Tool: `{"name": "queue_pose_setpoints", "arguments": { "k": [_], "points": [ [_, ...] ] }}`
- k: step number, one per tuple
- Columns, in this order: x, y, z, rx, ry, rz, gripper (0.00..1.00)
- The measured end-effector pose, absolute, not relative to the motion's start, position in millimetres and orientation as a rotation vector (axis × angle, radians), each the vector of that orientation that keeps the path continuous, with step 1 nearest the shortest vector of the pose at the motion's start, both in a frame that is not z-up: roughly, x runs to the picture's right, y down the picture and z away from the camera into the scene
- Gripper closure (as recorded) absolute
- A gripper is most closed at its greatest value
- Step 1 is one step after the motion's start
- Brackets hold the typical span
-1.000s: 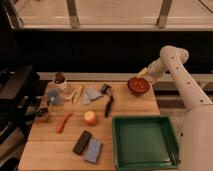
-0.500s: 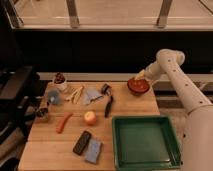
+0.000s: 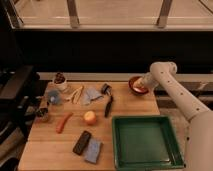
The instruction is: Stack bowls into tray
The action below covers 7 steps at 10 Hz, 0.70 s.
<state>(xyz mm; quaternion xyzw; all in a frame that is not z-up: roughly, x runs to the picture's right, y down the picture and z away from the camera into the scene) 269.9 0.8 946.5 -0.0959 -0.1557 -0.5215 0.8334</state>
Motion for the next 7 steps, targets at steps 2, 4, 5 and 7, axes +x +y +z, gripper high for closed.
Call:
{"name": "queue_pose_setpoints", "arguments": {
  "k": [2,4,5,7],
  "points": [
    [276.8,-3.4,948.4,-0.208,-0.28,-1.089,0.34],
    [276.3,-3.2,951.3,-0.216,-0.272,-1.084,0.34],
    [274.1,-3.8,952.2,-0.219,-0.27,-1.084,0.34],
    [277.6,-2.7,952.4,-0.224,-0.262,-1.081,0.34]
  ]
}}
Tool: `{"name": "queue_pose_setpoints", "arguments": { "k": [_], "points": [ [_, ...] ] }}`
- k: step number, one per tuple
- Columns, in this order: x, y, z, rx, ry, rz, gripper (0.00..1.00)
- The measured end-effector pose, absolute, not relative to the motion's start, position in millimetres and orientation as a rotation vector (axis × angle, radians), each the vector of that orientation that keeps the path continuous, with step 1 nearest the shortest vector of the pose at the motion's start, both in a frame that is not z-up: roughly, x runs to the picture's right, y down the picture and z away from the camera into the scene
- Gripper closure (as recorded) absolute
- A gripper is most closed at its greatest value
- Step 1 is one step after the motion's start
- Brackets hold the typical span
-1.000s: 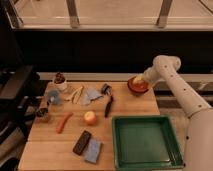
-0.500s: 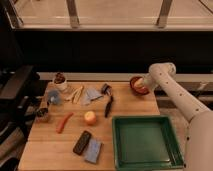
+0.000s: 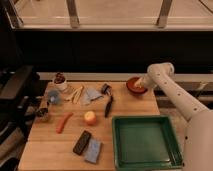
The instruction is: Stack bowls into tray
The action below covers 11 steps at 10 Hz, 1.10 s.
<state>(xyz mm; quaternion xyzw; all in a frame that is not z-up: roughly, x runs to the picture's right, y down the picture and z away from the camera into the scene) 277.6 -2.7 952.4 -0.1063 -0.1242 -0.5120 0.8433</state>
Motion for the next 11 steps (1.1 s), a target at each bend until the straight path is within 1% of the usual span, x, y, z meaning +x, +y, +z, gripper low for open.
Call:
{"name": "queue_pose_setpoints", "arguments": {
  "k": [1,3,4,5,7,8,9,10,11],
  "points": [
    [276.7,-0.5,953.5,-0.23,-0.276,-1.079,0.38],
    [272.7,3.6,955.9,-0.238,-0.315,-1.081,0.56],
    [272.9,6.3,956.7,-0.242,-0.332,-1.076,0.66],
    [272.2,8.5,957.6,-0.245,-0.351,-1.07,0.78],
    [270.2,10.4,955.9,-0.249,-0.38,-1.065,0.96],
    [270.2,11.7,949.4,-0.248,-0.397,-1.06,1.0],
    [275.0,9.9,939.3,-0.243,-0.406,-1.056,1.0],
    [280.4,7.8,924.8,-0.24,-0.429,-1.055,1.0],
    [290.3,4.0,898.3,-0.241,-0.466,-1.061,1.0]
  ]
}}
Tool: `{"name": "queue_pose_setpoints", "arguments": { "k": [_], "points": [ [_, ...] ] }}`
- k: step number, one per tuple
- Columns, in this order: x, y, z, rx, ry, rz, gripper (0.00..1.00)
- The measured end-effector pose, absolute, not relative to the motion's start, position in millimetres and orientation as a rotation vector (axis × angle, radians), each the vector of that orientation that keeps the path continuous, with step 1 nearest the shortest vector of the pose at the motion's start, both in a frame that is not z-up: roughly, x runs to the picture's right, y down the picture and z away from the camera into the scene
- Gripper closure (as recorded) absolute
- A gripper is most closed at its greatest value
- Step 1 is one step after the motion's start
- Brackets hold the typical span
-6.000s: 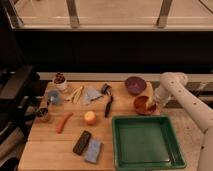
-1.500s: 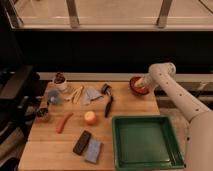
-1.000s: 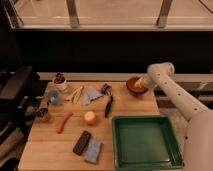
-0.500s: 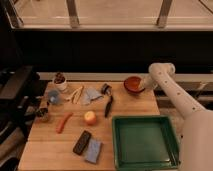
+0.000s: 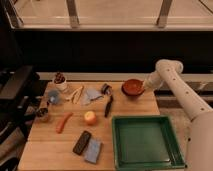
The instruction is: Stack bowls into tray
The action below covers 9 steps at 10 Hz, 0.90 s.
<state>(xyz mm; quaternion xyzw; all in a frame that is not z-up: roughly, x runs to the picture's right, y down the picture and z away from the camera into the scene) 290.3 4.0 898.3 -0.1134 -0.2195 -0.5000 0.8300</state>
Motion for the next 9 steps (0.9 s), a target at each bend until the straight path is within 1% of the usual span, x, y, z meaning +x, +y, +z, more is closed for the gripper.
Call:
{"name": "queue_pose_setpoints", "arguments": {
  "k": [3,4,7,9],
  "points": [
    [320.1,-1.0,828.0,-0.254,-0.517,-1.098,1.0],
    [326.5,-2.5,797.0,-0.251,-0.527,-1.116,1.0],
    [343.6,29.6,718.8,-0.254,-0.515,-1.149,1.0],
    [342.9,56.4,684.0,-0.259,-0.508,-1.152,1.0]
  ]
}}
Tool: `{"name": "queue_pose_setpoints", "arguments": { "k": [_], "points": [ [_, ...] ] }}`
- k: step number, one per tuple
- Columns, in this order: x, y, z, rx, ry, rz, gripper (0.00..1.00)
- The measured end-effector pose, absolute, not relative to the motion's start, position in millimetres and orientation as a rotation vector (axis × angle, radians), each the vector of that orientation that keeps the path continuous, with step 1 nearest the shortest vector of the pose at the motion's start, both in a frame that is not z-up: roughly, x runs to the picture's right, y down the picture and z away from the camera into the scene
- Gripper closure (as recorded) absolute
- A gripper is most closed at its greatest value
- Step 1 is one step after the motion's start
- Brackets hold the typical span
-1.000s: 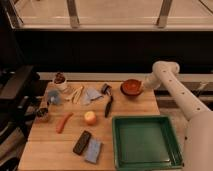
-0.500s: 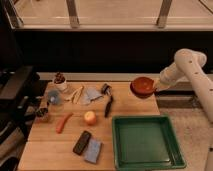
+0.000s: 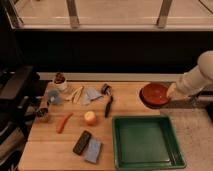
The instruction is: Stack bowls into tray
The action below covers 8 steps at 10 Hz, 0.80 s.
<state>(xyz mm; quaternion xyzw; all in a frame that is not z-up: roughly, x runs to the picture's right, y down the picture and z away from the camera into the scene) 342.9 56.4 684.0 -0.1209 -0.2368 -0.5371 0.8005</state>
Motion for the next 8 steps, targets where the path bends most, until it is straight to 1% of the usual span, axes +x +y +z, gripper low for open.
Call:
{"name": "queue_pose_setpoints", "arguments": {
  "k": [1,3,7,8],
  "points": [
    [341.5,78.9,662.5,-0.268,-0.508,-1.147,1.0],
    [338.7,90.6,651.1,-0.273,-0.508,-1.147,1.0],
    [336.2,91.3,651.8,-0.276,-0.506,-1.153,1.0],
    [335.0,98.3,653.1,-0.28,-0.501,-1.156,1.0]
  ]
}}
